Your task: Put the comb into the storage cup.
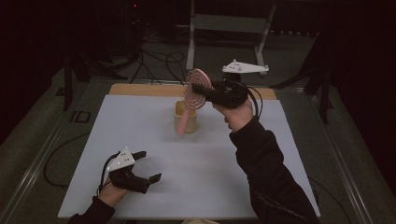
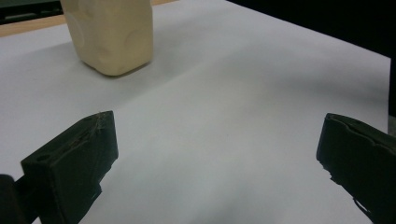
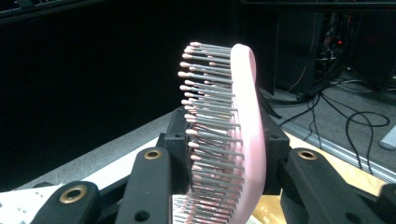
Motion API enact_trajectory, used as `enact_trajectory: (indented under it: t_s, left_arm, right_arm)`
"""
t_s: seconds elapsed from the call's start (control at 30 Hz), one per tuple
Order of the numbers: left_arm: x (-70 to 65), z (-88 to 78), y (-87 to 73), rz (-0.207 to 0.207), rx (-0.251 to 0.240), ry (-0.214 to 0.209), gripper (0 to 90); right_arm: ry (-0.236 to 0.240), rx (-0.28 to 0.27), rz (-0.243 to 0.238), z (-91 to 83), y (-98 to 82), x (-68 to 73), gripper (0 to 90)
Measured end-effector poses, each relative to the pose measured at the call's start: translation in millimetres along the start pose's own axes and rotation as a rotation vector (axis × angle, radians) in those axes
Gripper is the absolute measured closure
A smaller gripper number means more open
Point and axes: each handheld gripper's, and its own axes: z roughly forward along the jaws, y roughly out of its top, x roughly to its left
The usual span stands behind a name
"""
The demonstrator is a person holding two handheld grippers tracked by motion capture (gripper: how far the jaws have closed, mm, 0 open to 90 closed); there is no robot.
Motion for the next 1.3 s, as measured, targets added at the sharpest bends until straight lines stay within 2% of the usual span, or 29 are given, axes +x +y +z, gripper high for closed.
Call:
enact_trajectory:
  t_s: [0.27, 0.63, 0.9, 1.0, 1.17, 1.3]
  left_arm:
    - [-1.2, -4.7, -4.6, 0.004, 0.001, 0.001, 0.0]
    - [-2.7, -6.9, -6.5, 0.009, -0.008, -0.005, 0.0]
    - [-2.5, -7.0, -6.6, 0.016, -0.011, -0.009, 0.0]
    - [-2.6, -6.9, -6.7, 0.018, -0.012, -0.011, 0.0]
    - [-2.3, -6.8, -6.9, 0.017, -0.014, -0.016, 0.0]
    - [-2.1, -6.7, -7.2, 0.020, -0.010, -0.015, 0.0]
  right_arm:
    - [-0.050, -0.024, -0.011, 0.5, 16.2, -11.0, 65.3]
    - [-0.095, -0.045, -0.011, 4.2, 28.2, -23.7, 65.3]
    - [-0.130, -0.076, -0.044, 9.2, 38.3, -31.4, 65.3]
    - [-0.147, -0.086, -0.047, 12.8, 40.0, -34.8, 65.3]
    - [-0.143, -0.103, -0.050, 18.4, 38.7, -39.5, 65.3]
    - [-0.148, -0.105, -0.051, 26.7, 31.9, -43.0, 65.3]
